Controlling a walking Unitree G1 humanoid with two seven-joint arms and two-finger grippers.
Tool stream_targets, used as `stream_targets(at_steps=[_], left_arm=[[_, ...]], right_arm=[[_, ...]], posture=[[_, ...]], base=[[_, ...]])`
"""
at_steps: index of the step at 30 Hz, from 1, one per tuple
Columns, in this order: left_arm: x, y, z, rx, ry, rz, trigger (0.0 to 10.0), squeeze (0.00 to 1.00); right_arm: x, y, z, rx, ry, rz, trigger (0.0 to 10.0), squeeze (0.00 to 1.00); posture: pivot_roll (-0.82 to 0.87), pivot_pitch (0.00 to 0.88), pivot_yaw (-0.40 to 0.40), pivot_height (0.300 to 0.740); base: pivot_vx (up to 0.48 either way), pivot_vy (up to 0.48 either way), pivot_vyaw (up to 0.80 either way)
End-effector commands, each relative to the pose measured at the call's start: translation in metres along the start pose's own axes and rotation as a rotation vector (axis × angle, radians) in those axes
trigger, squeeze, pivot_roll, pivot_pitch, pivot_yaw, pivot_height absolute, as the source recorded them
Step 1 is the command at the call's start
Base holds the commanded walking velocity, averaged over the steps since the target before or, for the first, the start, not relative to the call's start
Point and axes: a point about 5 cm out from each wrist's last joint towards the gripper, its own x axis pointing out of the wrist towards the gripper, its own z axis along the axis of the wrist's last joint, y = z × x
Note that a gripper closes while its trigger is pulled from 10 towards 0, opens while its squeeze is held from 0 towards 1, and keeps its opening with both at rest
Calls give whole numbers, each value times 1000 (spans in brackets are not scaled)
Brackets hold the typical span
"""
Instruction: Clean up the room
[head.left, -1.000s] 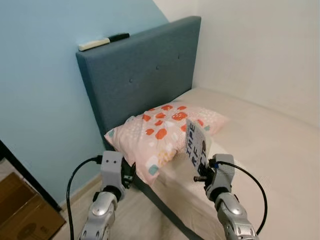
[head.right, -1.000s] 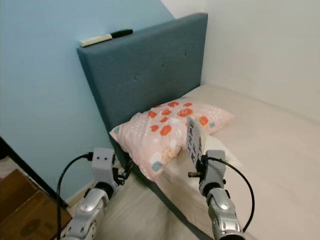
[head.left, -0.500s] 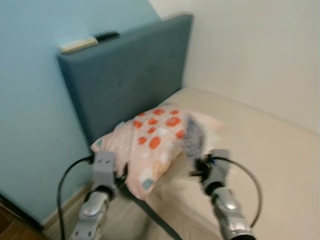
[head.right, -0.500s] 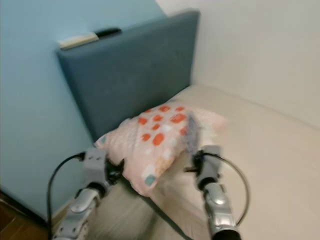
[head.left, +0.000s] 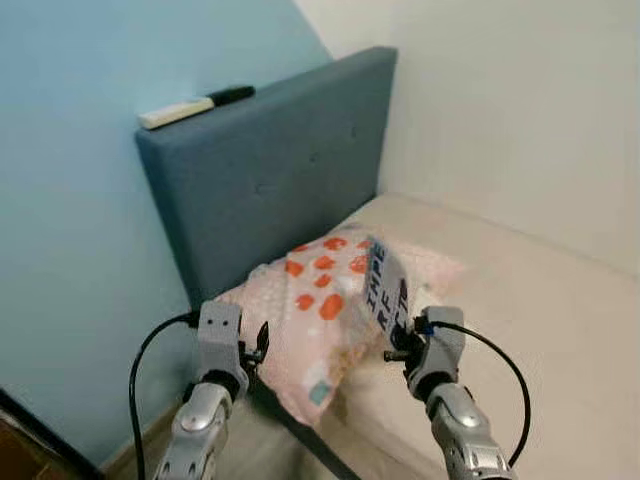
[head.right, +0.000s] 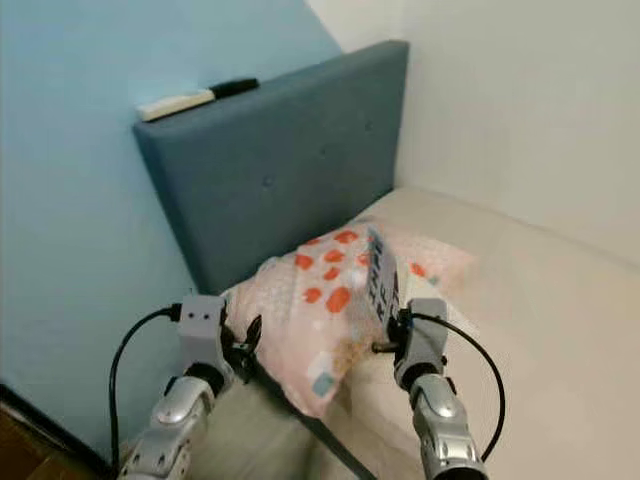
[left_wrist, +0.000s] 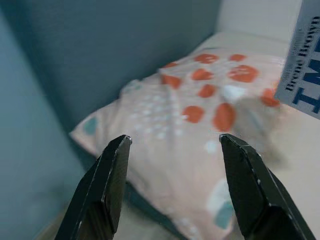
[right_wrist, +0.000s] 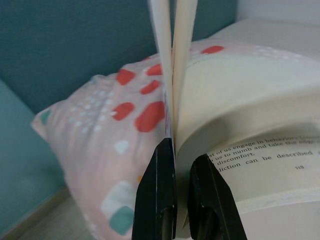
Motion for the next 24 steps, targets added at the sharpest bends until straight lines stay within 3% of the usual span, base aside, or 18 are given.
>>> stream_targets(at_steps=[1, 6, 11, 14, 24], left_arm=[[-1, 1, -3, 14, 9, 6, 10000, 0], [0, 0, -3, 34, 13, 4, 10000, 0], [1, -1, -4, 44, 27, 9, 10000, 0], [1, -1, -6, 5, 36, 21, 10000, 0], [2, 2, -10, 16, 67, 61, 10000, 0]], right_arm=[[1, -2, 6, -4, -35, -4, 10000, 0], [1, -3, 7, -3, -37, -7, 10000, 0], [1, -3, 7, -3, -40, -9, 10000, 0], [1, -4, 7, -5, -40, -10, 10000, 0], [4, -3, 10, -4, -32, 3, 10000, 0]], posture=[[7, 72, -3, 740], [6, 74, -2, 740], [3, 73, 0, 740], [2, 74, 0, 740], [-1, 78, -4, 740]], base=[[0, 0, 0], [0, 0, 0], [0, -480, 0], [0, -341, 0], [0, 0, 0]])
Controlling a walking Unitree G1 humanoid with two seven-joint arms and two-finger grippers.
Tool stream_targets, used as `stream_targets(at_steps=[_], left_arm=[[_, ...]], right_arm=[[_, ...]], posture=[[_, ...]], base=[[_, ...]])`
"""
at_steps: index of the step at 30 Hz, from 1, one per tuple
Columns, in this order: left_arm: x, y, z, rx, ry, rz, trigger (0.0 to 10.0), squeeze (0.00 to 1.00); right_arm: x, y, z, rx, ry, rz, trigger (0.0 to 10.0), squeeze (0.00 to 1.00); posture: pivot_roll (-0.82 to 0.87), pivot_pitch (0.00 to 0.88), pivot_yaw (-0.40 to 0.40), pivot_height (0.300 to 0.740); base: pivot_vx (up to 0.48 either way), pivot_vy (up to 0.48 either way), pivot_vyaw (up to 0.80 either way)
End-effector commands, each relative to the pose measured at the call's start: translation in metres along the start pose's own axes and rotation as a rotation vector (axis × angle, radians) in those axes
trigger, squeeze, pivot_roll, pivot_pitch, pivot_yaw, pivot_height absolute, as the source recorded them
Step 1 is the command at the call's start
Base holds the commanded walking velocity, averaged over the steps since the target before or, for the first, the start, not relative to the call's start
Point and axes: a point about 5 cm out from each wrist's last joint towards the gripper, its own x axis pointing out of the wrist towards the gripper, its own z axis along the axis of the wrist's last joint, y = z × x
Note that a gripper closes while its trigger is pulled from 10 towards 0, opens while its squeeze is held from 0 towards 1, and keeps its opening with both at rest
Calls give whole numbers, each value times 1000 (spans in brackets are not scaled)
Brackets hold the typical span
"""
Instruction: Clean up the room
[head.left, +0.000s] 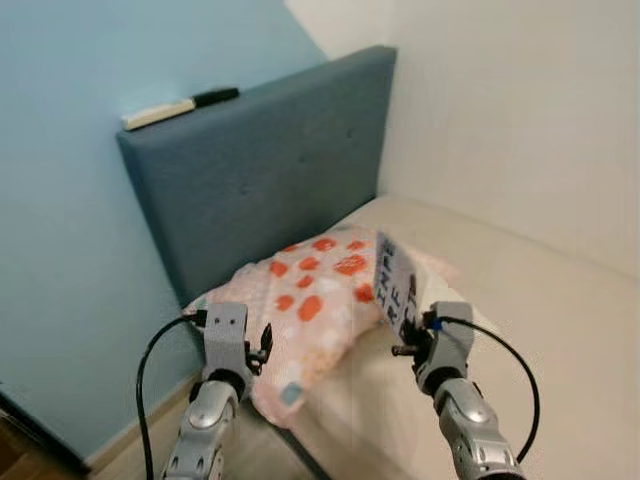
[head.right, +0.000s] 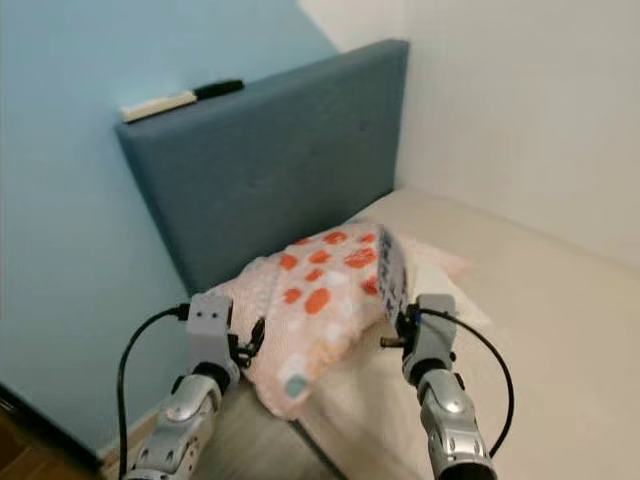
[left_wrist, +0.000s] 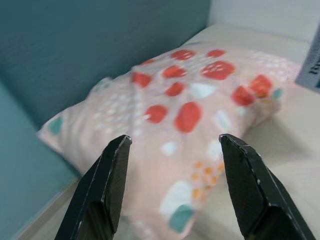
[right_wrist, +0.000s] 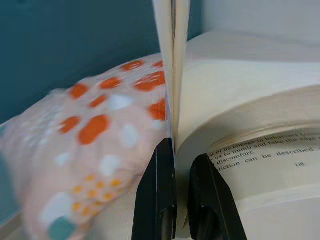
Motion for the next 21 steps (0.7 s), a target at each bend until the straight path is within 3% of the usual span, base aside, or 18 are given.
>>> stream_targets(at_steps=[1, 5, 12, 21], left_arm=[[-2, 7, -6, 12, 30, 29, 10000, 0], [-2, 6, -6, 6, 34, 16, 10000, 0], [-7, -10, -7, 47, 25, -134, 10000, 0], [-16, -21, -9, 83, 15, -260, 10000, 0]], right_arm=[[2, 7, 3, 10, -15, 29, 10000, 0], [5, 8, 1, 37, 33, 60, 10000, 0], [1, 6, -17, 50, 186, 122, 10000, 0], [-3, 7, -19, 48, 170, 126, 10000, 0]], posture=[[-1, 78, -4, 740], [-3, 80, -7, 740], [1, 82, -14, 740], [-2, 80, -10, 711]], base=[[0, 0, 0], [0, 0, 0], [0, 0, 0], [0, 0, 0]])
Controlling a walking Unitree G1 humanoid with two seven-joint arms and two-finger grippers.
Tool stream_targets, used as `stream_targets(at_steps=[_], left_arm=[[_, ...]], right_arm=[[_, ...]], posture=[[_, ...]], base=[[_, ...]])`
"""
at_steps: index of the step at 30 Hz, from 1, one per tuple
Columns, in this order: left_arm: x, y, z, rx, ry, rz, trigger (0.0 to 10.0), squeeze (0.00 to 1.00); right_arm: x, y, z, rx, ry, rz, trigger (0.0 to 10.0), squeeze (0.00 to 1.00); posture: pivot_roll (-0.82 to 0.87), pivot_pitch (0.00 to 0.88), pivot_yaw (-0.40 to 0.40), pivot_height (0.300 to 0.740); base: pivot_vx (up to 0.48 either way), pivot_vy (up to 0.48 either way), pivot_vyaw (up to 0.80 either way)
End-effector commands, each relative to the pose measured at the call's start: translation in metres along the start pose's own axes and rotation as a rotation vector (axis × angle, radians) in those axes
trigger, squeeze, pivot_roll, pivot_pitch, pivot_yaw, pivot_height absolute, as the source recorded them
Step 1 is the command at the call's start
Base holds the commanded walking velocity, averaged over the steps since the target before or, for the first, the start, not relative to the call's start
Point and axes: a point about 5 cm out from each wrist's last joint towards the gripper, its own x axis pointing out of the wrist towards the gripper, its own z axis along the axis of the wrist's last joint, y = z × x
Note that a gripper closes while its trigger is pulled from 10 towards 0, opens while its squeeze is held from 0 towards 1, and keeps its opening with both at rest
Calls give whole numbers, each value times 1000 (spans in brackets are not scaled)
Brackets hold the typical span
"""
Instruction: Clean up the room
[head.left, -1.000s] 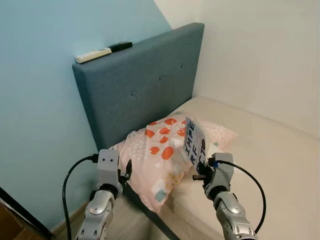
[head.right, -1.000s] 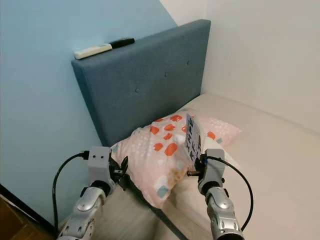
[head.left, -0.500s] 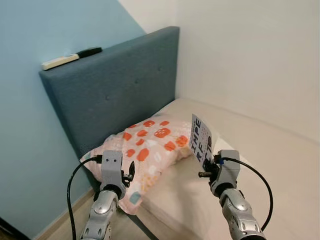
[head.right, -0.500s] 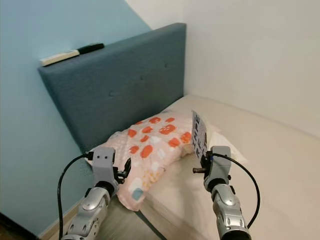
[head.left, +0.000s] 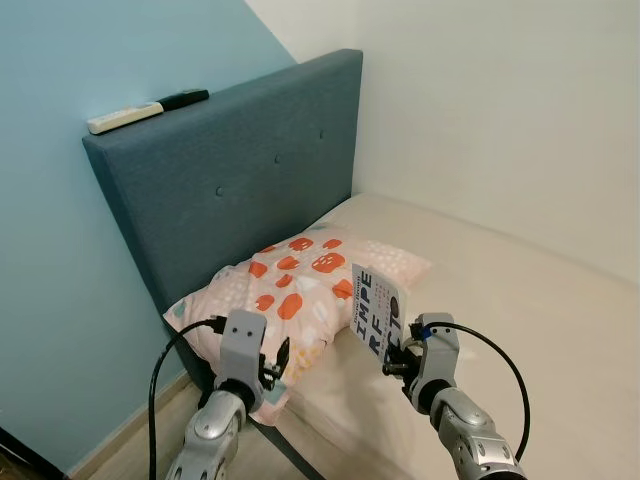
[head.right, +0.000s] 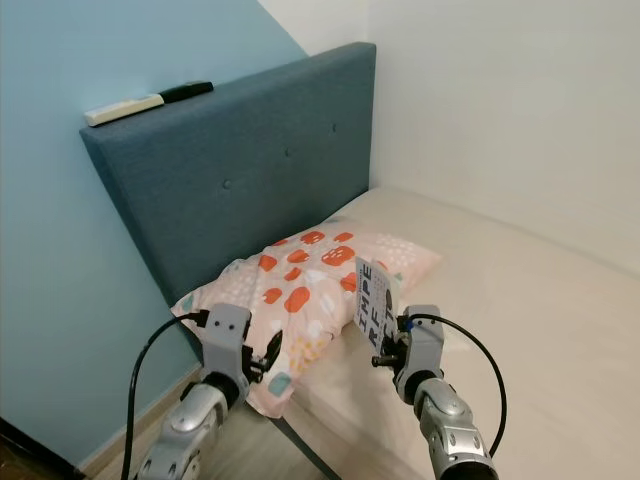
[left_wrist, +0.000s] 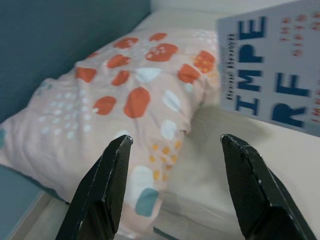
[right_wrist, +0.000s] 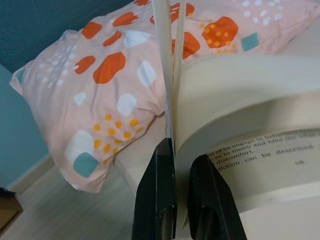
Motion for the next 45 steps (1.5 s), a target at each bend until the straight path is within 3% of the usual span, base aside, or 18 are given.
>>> stream_targets(at_steps=[1, 17, 45], left_arm=[[-3, -1, 0, 14, -5, -24, 10000, 0], [-7, -9, 3, 16, -17, -95, 10000, 0], [-9, -21, 7, -4, -21, -181, 10000, 0]], right_arm=[[0, 2, 7, -11, -46, 11, 10000, 0], [-6, -5, 9, -12, -27, 53, 10000, 0], [-11, -4, 8, -14, -36, 64, 10000, 0]], posture=[[-2, 80, -10, 711], [-6, 77, -10, 656], [0, 100, -3, 626]], base=[[0, 0, 0], [0, 0, 0], [0, 0, 0]])
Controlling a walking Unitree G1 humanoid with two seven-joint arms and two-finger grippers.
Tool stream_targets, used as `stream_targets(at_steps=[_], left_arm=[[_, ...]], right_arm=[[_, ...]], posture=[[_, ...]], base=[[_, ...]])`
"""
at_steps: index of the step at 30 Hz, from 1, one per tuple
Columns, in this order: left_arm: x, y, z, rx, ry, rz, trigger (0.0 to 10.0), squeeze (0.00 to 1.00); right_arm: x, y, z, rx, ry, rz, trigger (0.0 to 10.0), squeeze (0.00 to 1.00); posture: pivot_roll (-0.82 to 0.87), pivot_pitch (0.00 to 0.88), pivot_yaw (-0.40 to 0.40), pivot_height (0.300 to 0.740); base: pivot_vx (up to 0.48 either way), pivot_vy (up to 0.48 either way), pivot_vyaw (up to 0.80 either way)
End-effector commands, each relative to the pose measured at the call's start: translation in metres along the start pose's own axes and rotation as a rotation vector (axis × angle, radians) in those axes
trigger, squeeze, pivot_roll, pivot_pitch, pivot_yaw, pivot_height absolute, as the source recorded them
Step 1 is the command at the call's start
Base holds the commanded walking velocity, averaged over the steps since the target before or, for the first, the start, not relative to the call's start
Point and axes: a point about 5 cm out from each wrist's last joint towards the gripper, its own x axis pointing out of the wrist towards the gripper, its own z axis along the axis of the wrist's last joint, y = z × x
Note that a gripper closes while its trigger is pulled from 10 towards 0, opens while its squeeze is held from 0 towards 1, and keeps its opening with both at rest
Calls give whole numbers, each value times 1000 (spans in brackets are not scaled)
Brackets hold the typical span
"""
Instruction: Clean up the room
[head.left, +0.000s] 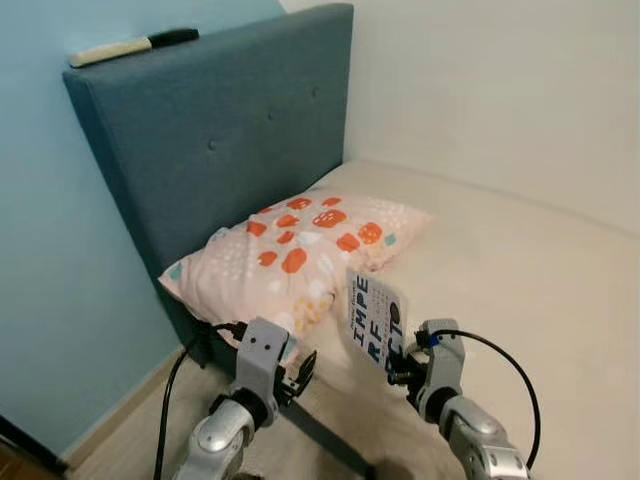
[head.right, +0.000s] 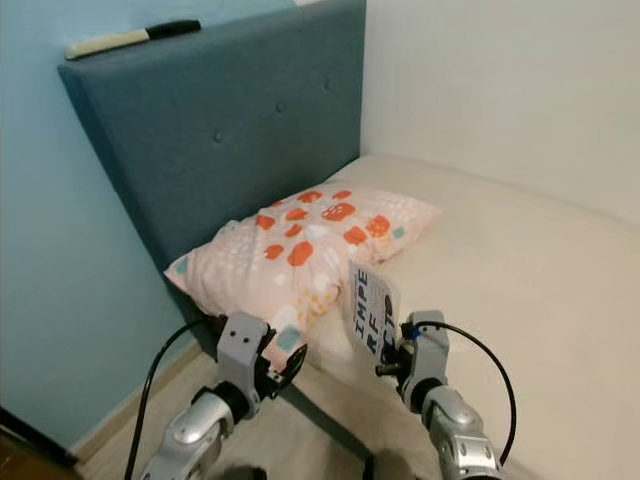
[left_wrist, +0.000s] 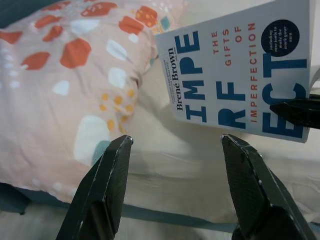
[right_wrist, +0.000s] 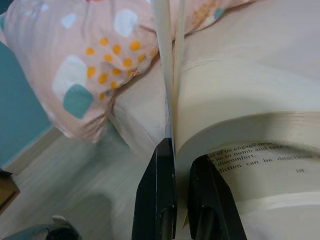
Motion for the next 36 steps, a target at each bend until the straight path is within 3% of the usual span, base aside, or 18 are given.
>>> stream_targets(at_steps=[1, 19, 22, 25, 32, 36], left_arm=[[-1, -1, 0, -5, 9, -13, 10000, 0], [-5, 0, 12, -29, -5, -77, 10000, 0], [-6, 6, 17, -24, -15, -70, 10000, 0], [-10, 12, 26, -17, -32, -63, 10000, 0], [-13, 4, 38, -48, -63, -156, 10000, 0], [-17, -5, 44, -52, -65, -247, 10000, 0]], right_arm=[[0, 0, 12, -3, -58, 3, 10000, 0], [1, -9, 42, -39, -100, 85, 10000, 0], [3, -9, 47, -24, -93, 148, 10000, 0], [2, -7, 59, -11, -98, 286, 10000, 0], [-2, -10, 64, -9, -47, 413, 10000, 0], [-11, -19, 61, -64, 11, 498, 10000, 0]], posture=[[0, 101, -3, 621], [8, 194, -2, 601], [21, 210, -4, 591], [40, 221, -9, 591], [56, 225, -17, 591], [59, 222, -15, 591]], base=[[0, 0, 0], [0, 0, 0], [0, 0, 0], [0, 0, 0], [0, 0, 0], [0, 0, 0]])
